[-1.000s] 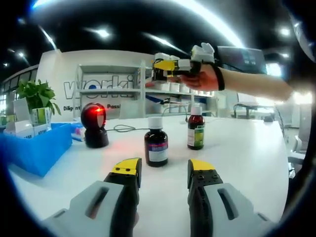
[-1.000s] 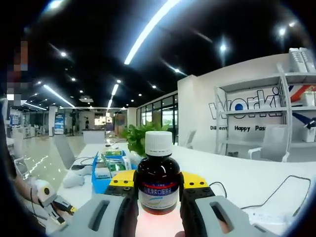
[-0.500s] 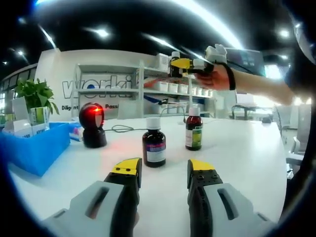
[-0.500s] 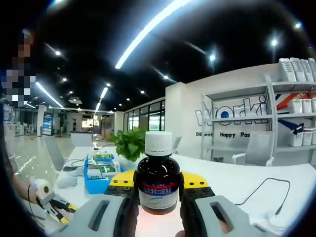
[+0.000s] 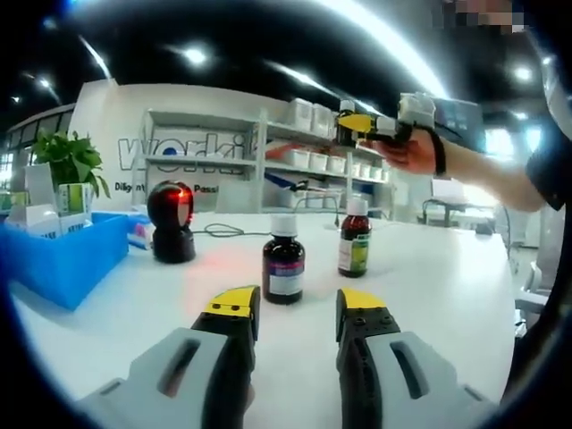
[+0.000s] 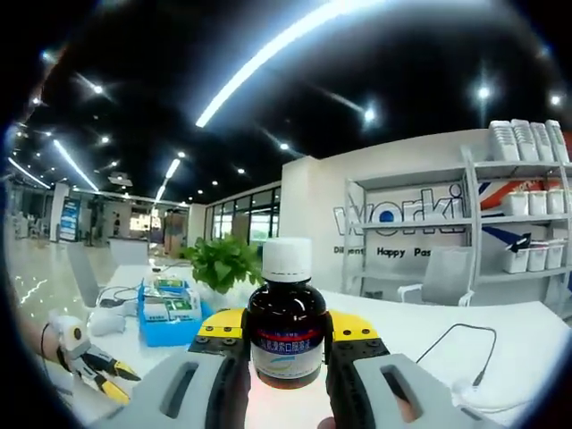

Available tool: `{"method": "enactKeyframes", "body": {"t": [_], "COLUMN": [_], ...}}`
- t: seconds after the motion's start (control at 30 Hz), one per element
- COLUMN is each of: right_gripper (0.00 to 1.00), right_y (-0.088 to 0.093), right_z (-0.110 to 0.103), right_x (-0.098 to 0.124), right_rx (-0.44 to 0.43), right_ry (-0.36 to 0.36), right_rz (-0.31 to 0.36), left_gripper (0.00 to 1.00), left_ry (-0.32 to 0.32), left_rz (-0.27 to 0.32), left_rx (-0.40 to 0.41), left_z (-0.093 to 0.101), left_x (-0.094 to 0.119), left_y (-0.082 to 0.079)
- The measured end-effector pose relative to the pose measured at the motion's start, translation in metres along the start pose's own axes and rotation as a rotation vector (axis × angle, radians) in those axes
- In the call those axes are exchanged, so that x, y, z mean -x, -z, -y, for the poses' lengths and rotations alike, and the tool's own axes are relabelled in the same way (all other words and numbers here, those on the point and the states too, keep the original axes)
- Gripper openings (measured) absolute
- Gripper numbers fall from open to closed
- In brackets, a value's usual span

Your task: Rotate the medicine bottle to make it face forward pick up the medicine bottle inspect the drug traceability code place the medicine on the table

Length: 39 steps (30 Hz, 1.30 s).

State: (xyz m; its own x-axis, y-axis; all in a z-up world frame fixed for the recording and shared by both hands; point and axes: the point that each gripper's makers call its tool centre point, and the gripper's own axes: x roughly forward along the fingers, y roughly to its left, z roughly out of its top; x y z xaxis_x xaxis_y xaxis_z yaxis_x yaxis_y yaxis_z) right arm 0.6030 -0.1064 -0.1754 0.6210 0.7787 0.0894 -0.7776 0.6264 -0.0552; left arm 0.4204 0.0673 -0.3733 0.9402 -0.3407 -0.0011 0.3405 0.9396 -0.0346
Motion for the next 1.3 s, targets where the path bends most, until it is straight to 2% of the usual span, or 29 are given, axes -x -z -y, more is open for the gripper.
{"method": "enactKeyframes", "body": {"t": [0.27, 0.43, 0.63, 0.8, 0.97, 1.07, 1.3], "right_gripper": [0.27, 0.27, 0.27, 0.27, 0.27, 0.27, 0.27], "right_y": [-0.001, 0.008, 0.027, 0.043, 0.048, 0.056, 0.076], "right_z": [0.009, 0.017, 0.027, 0.032, 0.039, 0.038, 0.039], "right_x": [0.023, 0.039, 0.058, 0.074, 0.084, 0.086, 0.097], "right_rx": [-0.004, -0.038, -0.065, -0.051, -0.004, 0.014, -0.036], "right_ry": [0.045, 0.083, 0.158, 0.201, 0.255, 0.261, 0.282], "right_rz": [0.022, 0.019, -0.005, -0.021, -0.008, -0.017, -0.022], "left_gripper": [0.25, 0.25, 0.25, 0.25, 0.25, 0.25, 0.25], "left_ry": [0.009, 0.007, 0.013, 0.012, 0.016, 0.016, 0.006], "left_rz": [-0.002, 0.004, 0.005, 0.008, 0.005, 0.001, 0.0], "left_rx": [0.014, 0.013, 0.013, 0.007, 0.006, 0.003, 0.004], "left_z": [0.001, 0.0, 0.001, 0.001, 0.002, 0.003, 0.001], "left_x": [0.0, 0.0, 0.001, 0.001, 0.0, 0.0, 0.0], "left_y": [0.0, -0.001, -0.001, -0.002, -0.001, 0.0, 0.0]}}
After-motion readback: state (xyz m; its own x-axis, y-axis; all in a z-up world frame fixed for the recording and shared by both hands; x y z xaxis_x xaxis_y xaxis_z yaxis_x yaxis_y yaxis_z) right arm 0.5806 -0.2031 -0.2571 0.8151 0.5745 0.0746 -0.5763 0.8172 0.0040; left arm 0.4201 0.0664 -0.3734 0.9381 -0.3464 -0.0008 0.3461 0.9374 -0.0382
